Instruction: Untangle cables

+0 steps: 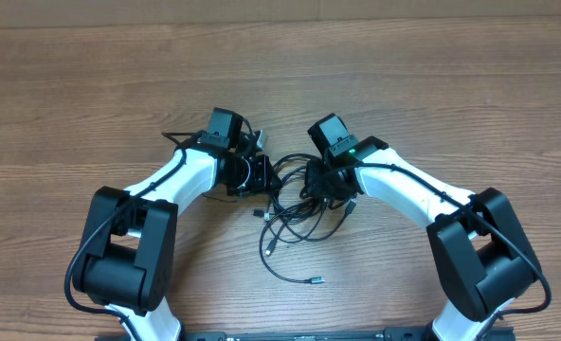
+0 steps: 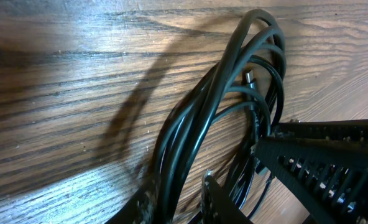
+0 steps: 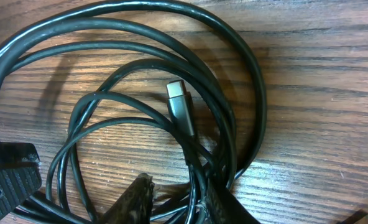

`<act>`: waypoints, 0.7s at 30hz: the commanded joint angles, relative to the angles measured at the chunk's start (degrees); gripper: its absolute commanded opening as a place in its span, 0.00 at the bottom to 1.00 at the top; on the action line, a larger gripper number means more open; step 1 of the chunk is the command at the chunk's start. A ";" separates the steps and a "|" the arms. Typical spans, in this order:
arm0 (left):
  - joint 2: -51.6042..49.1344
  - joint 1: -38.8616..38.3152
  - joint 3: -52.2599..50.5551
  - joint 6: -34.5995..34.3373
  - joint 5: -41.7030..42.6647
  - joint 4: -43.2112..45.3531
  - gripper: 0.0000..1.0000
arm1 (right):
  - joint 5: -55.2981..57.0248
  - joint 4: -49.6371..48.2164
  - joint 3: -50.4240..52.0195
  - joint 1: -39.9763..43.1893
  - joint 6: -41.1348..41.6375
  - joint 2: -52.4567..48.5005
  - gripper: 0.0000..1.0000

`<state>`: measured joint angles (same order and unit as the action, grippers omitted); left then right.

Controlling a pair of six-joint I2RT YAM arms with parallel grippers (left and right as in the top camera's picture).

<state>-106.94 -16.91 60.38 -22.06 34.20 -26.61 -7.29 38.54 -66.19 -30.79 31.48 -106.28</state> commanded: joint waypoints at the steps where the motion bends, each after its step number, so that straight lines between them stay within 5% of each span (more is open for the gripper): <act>1: -0.63 -0.39 1.11 1.36 -0.33 -0.15 0.23 | -0.44 -0.39 0.68 0.00 0.20 -0.26 0.27; 14: -0.63 -0.39 1.11 1.33 -0.31 -0.81 0.22 | 1.25 -4.02 2.14 0.00 -0.33 -1.64 0.25; 16: -0.63 -0.39 1.11 1.62 -0.31 -1.18 0.22 | 1.51 -1.90 0.50 0.55 -1.53 -1.51 0.18; 21: -0.63 -0.39 1.11 2.62 -0.33 -1.25 0.22 | 0.37 4.07 -7.08 1.62 -2.49 -1.40 0.21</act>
<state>-106.94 -16.91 60.38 -21.47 34.20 -27.68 -6.85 40.82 -67.07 -30.20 30.61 -107.66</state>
